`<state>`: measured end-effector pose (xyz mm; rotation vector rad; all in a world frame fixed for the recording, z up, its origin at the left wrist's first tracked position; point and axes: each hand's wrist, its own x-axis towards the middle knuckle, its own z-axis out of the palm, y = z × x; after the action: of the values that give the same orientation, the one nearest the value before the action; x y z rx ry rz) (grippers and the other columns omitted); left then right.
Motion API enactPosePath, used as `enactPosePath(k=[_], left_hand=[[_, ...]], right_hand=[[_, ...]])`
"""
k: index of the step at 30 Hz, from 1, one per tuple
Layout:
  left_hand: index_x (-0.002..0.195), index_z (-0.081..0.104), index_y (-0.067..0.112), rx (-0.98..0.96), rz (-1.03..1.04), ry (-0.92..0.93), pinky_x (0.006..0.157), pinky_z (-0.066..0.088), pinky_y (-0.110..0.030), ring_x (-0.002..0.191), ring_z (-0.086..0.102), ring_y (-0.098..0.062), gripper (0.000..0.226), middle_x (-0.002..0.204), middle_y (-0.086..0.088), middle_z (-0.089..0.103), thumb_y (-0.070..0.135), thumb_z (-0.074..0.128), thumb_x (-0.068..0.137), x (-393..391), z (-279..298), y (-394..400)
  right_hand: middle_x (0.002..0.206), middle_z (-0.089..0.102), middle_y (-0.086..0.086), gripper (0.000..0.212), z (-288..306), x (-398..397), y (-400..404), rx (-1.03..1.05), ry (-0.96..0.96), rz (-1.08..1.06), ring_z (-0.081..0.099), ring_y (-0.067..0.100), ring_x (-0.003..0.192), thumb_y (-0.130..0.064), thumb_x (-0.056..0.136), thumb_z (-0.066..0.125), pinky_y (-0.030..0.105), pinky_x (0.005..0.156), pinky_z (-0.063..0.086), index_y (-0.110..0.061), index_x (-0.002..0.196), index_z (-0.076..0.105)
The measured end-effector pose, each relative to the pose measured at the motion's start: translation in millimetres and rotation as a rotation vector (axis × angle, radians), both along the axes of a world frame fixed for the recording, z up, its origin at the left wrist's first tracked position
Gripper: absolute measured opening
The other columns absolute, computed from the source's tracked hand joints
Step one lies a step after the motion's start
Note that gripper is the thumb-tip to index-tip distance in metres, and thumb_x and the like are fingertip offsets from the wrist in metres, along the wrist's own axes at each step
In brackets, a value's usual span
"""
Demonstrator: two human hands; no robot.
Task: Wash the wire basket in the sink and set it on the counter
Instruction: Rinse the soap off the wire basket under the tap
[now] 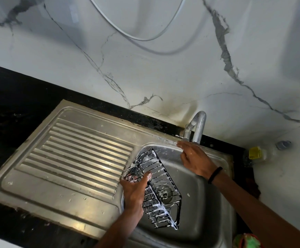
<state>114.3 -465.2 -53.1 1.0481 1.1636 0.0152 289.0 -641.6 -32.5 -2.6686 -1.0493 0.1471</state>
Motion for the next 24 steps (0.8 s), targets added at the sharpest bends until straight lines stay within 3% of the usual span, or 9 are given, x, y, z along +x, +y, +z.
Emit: enactPosePath(k=[3, 6, 8, 11, 16, 18, 21, 23, 24], left_hand=[[0.163, -0.004, 0.012, -0.003, 0.008, 0.009, 0.119, 0.037, -0.049, 0.136, 0.052, -0.032, 0.132, 0.158, -0.016, 0.045, 0.034, 0.092, 0.075, 0, -4, 0], [0.163, -0.002, 0.016, -0.008, -0.002, 0.028, 0.120, 0.036, -0.051, 0.138, 0.050, -0.034, 0.135, 0.160, -0.015, 0.042, 0.041, 0.094, 0.071, -1, -7, 0], [0.164, -0.004, 0.017, -0.011, -0.005, 0.047, 0.119, 0.037, -0.051, 0.137, 0.051, -0.034, 0.138, 0.160, -0.015, 0.042, 0.043, 0.094, 0.070, 0, -7, 0], [0.164, -0.009, 0.015, 0.003, -0.022, 0.077, 0.120, 0.035, -0.047, 0.141, 0.048, -0.033, 0.139, 0.162, -0.016, 0.040, 0.041, 0.093, 0.072, 2, -9, -2], [0.163, -0.007, 0.020, -0.016, -0.051, 0.128, 0.116, 0.036, -0.051, 0.140, 0.047, -0.036, 0.142, 0.160, -0.017, 0.041, 0.056, 0.092, 0.067, 4, -8, -6], [0.163, -0.003, 0.021, -0.020, -0.066, 0.168, 0.114, 0.038, -0.052, 0.141, 0.046, -0.037, 0.140, 0.160, -0.016, 0.040, 0.060, 0.090, 0.066, 5, -7, -7], [0.159, 0.025, 0.017, -0.038, -0.053, 0.188, 0.100, 0.045, -0.043, 0.135, 0.051, -0.033, 0.116, 0.158, -0.011, 0.045, 0.058, 0.087, 0.071, 8, -7, -8], [0.149, 0.046, 0.019, -0.114, -0.029, 0.196, 0.097, 0.051, -0.043, 0.121, 0.057, -0.029, 0.100, 0.148, -0.010, 0.053, 0.057, 0.088, 0.068, 14, -7, -7], [0.142, 0.053, 0.018, -0.185, -0.007, 0.181, 0.096, 0.054, -0.048, 0.114, 0.057, -0.027, 0.090, 0.143, -0.010, 0.054, 0.053, 0.089, 0.067, 18, -6, -8]], right_hand=[[0.116, 0.071, 0.016, 0.038, 2, -5, 0, 0.204, 0.061, -0.159, 0.069, 0.029, 0.098, 0.008, 0.089, 0.054, 0.021, 0.089, 0.049, 0.000, 0.123, 0.068], [0.115, 0.074, 0.007, 0.033, 10, -2, 7, 0.302, 0.217, -0.329, 0.073, 0.025, 0.093, 0.005, 0.095, 0.050, 0.019, 0.086, 0.054, -0.005, 0.113, 0.074], [0.107, 0.077, 0.002, 0.028, 16, 1, 11, 0.400, 0.387, -0.456, 0.075, 0.014, 0.092, -0.002, 0.100, 0.050, 0.025, 0.091, 0.057, -0.010, 0.104, 0.076], [0.095, 0.079, 0.000, 0.024, 19, 4, 11, 0.530, 0.508, -0.536, 0.077, 0.010, 0.086, -0.005, 0.100, 0.054, 0.033, 0.086, 0.061, -0.015, 0.091, 0.075], [0.091, 0.078, 0.004, 0.020, 16, 0, -1, 0.430, 0.555, -0.504, 0.077, 0.017, 0.084, 0.000, 0.096, 0.060, 0.030, 0.081, 0.062, -0.010, 0.089, 0.076], [0.089, 0.078, 0.004, 0.015, 5, -3, -11, 0.355, 0.597, -0.503, 0.076, 0.022, 0.085, -0.007, 0.094, 0.065, 0.032, 0.078, 0.061, -0.014, 0.086, 0.076], [0.076, 0.073, -0.007, 0.018, -16, -9, -30, 0.142, 0.566, -0.502, 0.071, 0.020, 0.077, -0.038, 0.085, 0.060, 0.037, 0.077, 0.056, -0.030, 0.074, 0.072], [0.083, 0.074, -0.008, 0.025, -27, -19, -44, -0.060, 0.488, -0.456, 0.069, 0.017, 0.083, -0.034, 0.089, 0.051, 0.029, 0.074, 0.049, -0.031, 0.075, 0.072], [0.095, 0.077, -0.003, 0.028, -30, -26, -49, -0.104, 0.461, -0.418, 0.070, 0.016, 0.090, -0.024, 0.094, 0.051, 0.017, 0.074, 0.045, -0.027, 0.084, 0.077]])
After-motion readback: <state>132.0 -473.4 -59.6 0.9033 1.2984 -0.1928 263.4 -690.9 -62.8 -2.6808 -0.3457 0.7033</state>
